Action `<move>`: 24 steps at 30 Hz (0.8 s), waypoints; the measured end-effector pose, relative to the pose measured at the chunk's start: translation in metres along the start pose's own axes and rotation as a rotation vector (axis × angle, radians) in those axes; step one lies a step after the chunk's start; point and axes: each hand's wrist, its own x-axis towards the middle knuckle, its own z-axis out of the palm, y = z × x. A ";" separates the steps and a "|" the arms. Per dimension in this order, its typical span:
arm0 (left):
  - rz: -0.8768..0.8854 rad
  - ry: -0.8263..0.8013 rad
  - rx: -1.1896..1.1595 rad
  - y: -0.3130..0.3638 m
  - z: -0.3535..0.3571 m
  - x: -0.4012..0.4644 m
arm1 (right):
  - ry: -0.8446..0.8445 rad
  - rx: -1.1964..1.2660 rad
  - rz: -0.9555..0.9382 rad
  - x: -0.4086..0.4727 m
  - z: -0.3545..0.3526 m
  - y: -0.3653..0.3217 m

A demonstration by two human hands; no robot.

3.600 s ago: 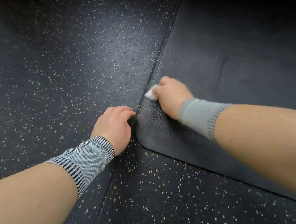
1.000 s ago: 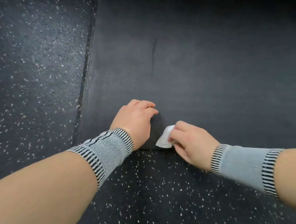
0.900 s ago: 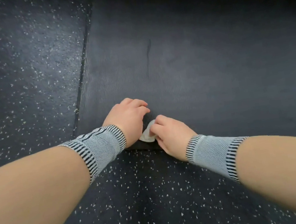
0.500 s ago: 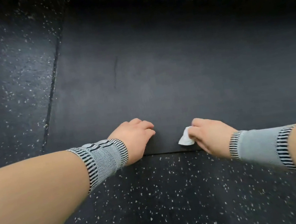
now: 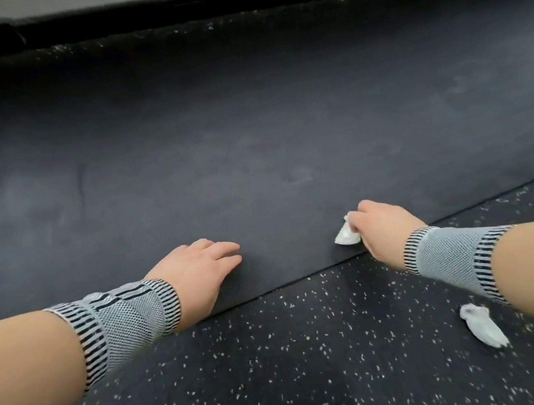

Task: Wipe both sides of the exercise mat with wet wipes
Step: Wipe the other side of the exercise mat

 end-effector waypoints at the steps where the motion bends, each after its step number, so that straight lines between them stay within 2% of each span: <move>1: 0.024 -0.007 0.029 0.002 -0.008 0.006 | 0.058 0.068 -0.002 -0.001 0.000 0.000; 3: 0.071 -0.027 0.104 0.007 -0.027 0.017 | 0.135 0.192 -0.111 -0.002 0.005 -0.024; 6: 0.117 -0.077 0.225 0.012 -0.056 0.030 | 0.075 0.414 -0.253 0.006 0.007 -0.068; 9: 0.116 -0.088 0.294 0.015 -0.074 0.045 | 0.101 0.399 -0.264 0.015 0.020 -0.050; 11: 0.088 -0.072 0.280 0.020 -0.078 0.058 | 0.143 0.333 -0.121 0.010 0.037 -0.010; 13: 0.058 -0.066 0.245 0.030 -0.074 0.072 | 0.217 0.344 0.113 0.003 0.048 0.033; 15: 0.027 -0.076 0.174 0.042 -0.067 0.082 | 0.281 0.365 0.327 -0.002 0.046 0.053; 16: 0.010 -0.071 0.132 0.049 -0.064 0.086 | 0.313 0.372 0.353 0.001 0.041 0.051; 17: -0.001 -0.062 0.090 0.056 -0.060 0.089 | 0.344 0.364 0.330 0.005 0.034 0.044; 19: -0.010 -0.041 0.035 0.066 -0.053 0.092 | 0.369 0.397 0.166 0.019 0.018 0.015; 21: -0.016 -0.031 -0.005 0.073 -0.048 0.094 | 0.310 0.557 0.081 0.036 0.006 -0.012; 24: -0.041 -0.032 -0.029 0.077 -0.047 0.097 | 0.233 0.512 -0.001 0.052 0.011 -0.016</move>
